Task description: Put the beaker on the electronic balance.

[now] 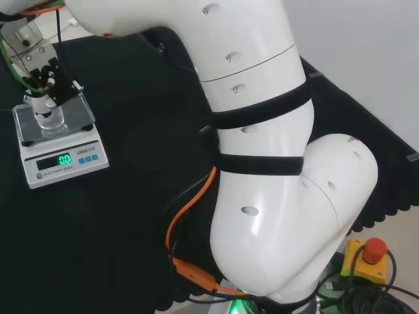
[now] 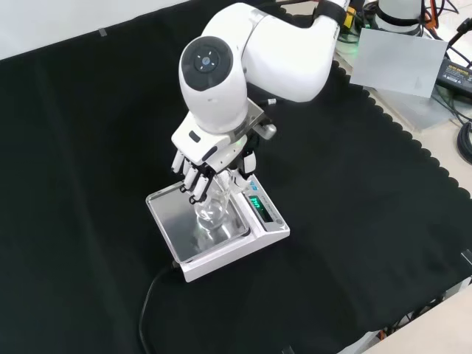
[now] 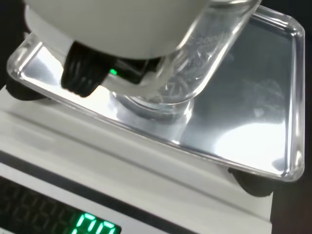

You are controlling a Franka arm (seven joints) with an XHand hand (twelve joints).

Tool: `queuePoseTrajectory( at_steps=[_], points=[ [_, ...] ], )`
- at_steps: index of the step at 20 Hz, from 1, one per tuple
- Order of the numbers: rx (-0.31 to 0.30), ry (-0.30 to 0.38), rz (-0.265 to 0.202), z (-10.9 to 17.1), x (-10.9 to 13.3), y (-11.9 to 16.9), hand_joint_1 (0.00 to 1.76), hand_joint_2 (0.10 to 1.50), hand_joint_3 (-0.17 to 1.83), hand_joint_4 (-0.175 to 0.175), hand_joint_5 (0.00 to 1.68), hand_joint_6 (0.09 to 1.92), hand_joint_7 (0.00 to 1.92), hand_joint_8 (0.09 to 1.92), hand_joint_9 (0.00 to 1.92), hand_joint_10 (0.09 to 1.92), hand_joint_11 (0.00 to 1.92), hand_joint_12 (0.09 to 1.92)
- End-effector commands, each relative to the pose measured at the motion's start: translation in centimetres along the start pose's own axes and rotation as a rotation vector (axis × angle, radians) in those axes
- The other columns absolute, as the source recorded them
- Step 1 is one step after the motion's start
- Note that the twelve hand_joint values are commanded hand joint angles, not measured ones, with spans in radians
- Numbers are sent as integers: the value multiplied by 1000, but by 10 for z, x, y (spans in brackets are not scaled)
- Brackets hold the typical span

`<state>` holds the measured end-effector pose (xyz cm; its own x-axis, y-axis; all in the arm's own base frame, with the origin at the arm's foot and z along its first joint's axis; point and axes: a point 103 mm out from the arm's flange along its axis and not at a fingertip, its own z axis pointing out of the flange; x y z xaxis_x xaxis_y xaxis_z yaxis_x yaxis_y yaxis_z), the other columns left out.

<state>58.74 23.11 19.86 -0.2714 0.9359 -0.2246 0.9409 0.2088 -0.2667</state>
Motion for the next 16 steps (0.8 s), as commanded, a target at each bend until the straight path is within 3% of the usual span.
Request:
queuePoseTrajectory(
  at_steps=[1, 12, 14, 16],
  points=[
    [1, -30, 7, -1, 2, 10, 1193, 390, 787, 98, 958, 923, 1018, 772, 1158, 507, 845, 1208],
    [29, 7, -1, 14, -9, 22, 1183, 391, 788, 92, 932, 934, 1004, 772, 1138, 511, 825, 1213],
    [37, 6, -1, 14, -10, 23, 1171, 391, 784, 73, 850, 974, 960, 782, 1106, 531, 793, 1231],
    [43, -1, -6, 12, -11, 23, 1126, 388, 751, 49, 644, 985, 817, 793, 1006, 576, 694, 1288]
  ],
)
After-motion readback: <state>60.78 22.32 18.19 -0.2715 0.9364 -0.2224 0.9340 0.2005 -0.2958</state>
